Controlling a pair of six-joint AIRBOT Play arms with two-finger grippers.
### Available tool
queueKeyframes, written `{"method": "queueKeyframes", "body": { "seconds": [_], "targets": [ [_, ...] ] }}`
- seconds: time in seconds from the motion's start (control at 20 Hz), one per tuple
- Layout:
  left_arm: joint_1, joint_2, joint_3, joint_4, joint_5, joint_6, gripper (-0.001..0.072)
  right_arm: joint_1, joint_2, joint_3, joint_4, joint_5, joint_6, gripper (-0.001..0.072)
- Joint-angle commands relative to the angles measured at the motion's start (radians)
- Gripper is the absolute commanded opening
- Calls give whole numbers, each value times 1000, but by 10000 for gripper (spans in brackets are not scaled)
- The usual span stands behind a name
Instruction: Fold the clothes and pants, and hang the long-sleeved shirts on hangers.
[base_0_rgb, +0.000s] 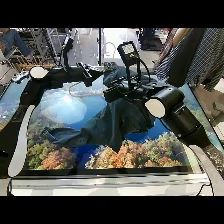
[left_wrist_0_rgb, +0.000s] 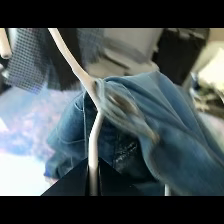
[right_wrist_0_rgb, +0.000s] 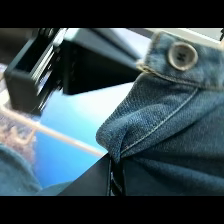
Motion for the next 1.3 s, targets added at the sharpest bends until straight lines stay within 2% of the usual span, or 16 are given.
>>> {"method": "queueKeyframes", "body": {
  "seconds": [0.0,0.2,0.3,0.5,0.55,0.6,0.65,0.75,0.85,0.9,1.0,1.15,1.25],
  "targets": [
    [3,-3,-1,-105,72,58,25,1,-1,0,73,25,-60,39],
    [17,-3,-1,-233,55,165,25,1,-1,0,69,18,-60,42],
    [21,-3,-1,-292,3,229,25,1,-1,0,59,-3,-72,43],
    [28,-3,-1,-294,-45,257,25,1,19,0,43,-13,-154,46],
    [32,-3,-1,-294,-45,267,24,0,32,0,15,0,-156,127],
    [35,-3,-1,-294,-48,267,25,-2,55,0,-30,18,-156,318],
    [40,-3,-1,-293,-62,267,25,-14,87,0,-69,34,-156,435],
    [60,-3,-1,-294,-114,267,24,-85,160,0,-109,53,-115,434],
    [80,-3,-1,-294,-147,267,25,-222,222,0,-110,112,-18,455],
    [92,-3,-1,-294,-157,267,25,-304,240,0,-103,171,29,522],
    [114,-3,-1,-297,-177,267,25,-449,240,-5,-47,290,28,587],
    [137,-3,-1,-298,-222,267,25,-627,180,-46,190,319,-209,622],
    [137,-3,-1,-298,-225,267,25,-677,97,-49,345,286,-428,643]
  ]
}}
